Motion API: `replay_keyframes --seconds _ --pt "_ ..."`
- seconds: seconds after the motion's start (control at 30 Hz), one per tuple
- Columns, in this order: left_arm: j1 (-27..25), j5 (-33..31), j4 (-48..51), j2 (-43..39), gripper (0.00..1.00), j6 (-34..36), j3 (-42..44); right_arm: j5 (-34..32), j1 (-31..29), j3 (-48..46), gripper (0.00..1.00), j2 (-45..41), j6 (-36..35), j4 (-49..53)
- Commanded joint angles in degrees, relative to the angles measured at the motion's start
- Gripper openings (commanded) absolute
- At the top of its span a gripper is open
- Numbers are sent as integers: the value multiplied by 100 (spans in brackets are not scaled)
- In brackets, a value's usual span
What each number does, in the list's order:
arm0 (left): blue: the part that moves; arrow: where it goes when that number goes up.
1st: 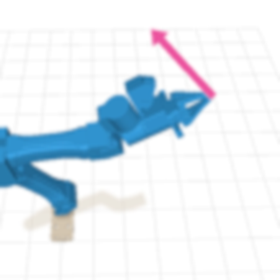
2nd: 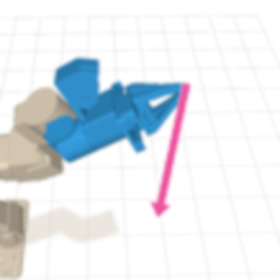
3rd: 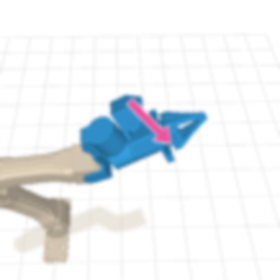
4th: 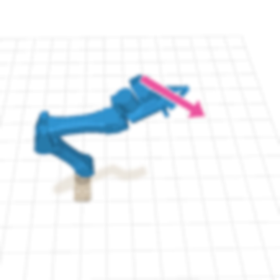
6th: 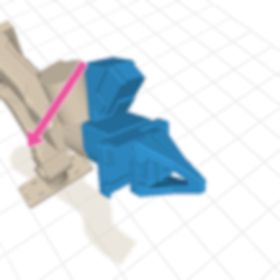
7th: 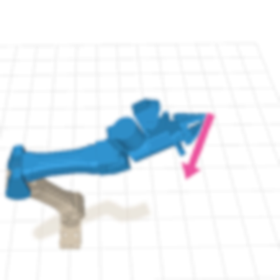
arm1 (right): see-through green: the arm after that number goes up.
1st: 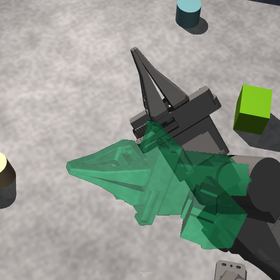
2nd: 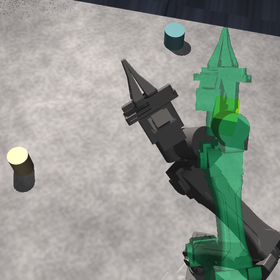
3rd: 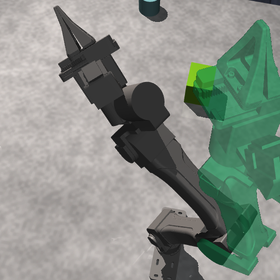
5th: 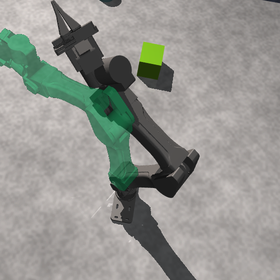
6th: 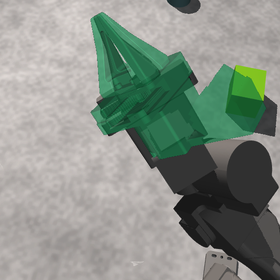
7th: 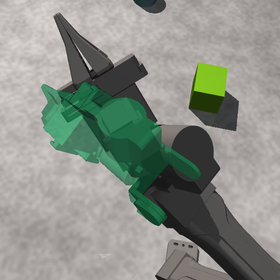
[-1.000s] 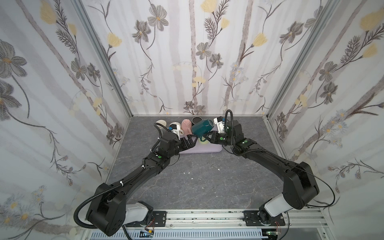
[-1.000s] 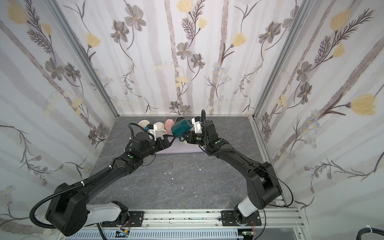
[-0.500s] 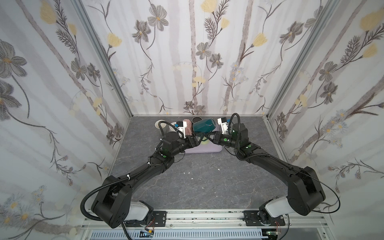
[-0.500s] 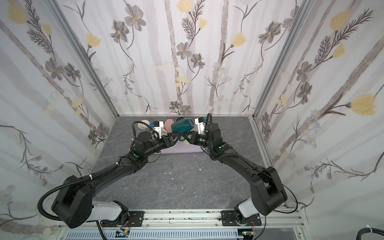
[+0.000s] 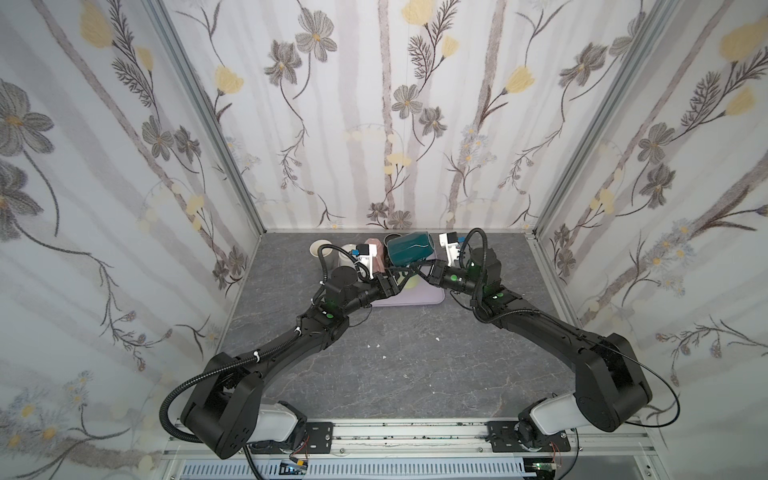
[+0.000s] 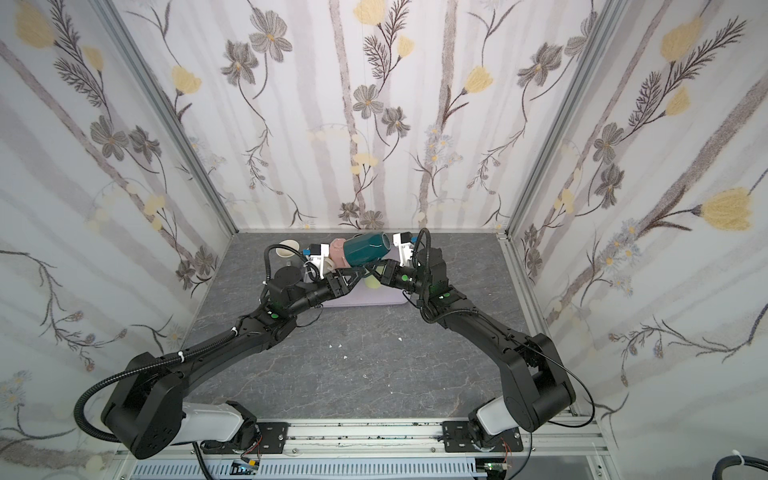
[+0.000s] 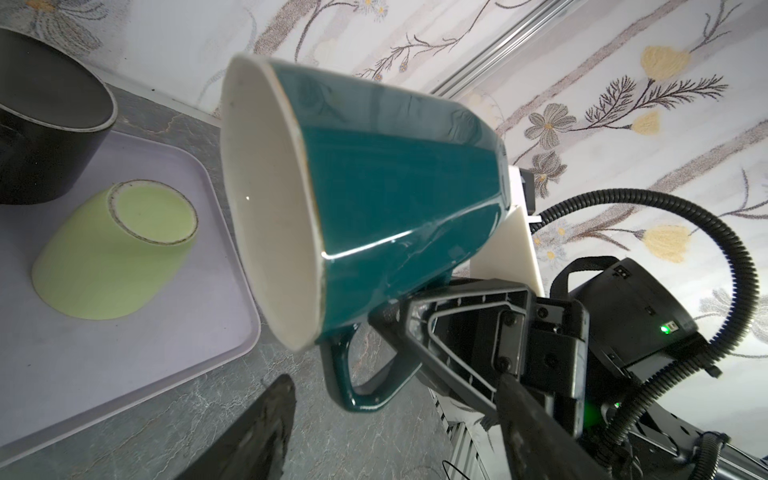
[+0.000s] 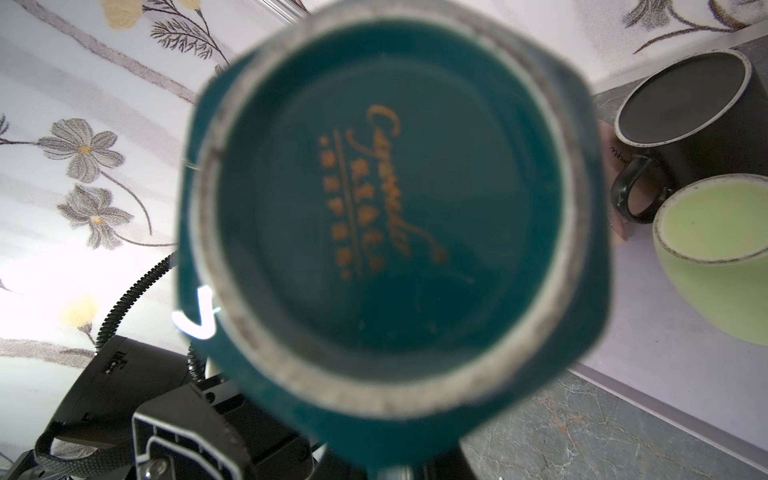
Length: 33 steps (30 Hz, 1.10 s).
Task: Turn the mug right side up
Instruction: 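Grasp the dark green mug's rim with the left gripper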
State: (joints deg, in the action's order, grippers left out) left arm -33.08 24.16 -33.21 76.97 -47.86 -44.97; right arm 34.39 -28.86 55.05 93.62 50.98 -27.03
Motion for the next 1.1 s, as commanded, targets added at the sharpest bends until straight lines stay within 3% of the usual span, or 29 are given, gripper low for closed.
replay_keyframes --seconds 0.0,0.5,0.7,1.07 --pt "-23 2 -205 -123 76 -7 68 143 3 19 4 -33 98 -945" --pt "-25 114 -802 290 60 -195 -113 260 -5 -221 5 -178 376 -1387" --pt "-26 160 -980 507 50 -296 -215 299 -3 -266 5 -169 438 -1491" --pt "-23 203 -1273 722 46 -485 -324 328 -14 -284 5 -151 545 -1608"
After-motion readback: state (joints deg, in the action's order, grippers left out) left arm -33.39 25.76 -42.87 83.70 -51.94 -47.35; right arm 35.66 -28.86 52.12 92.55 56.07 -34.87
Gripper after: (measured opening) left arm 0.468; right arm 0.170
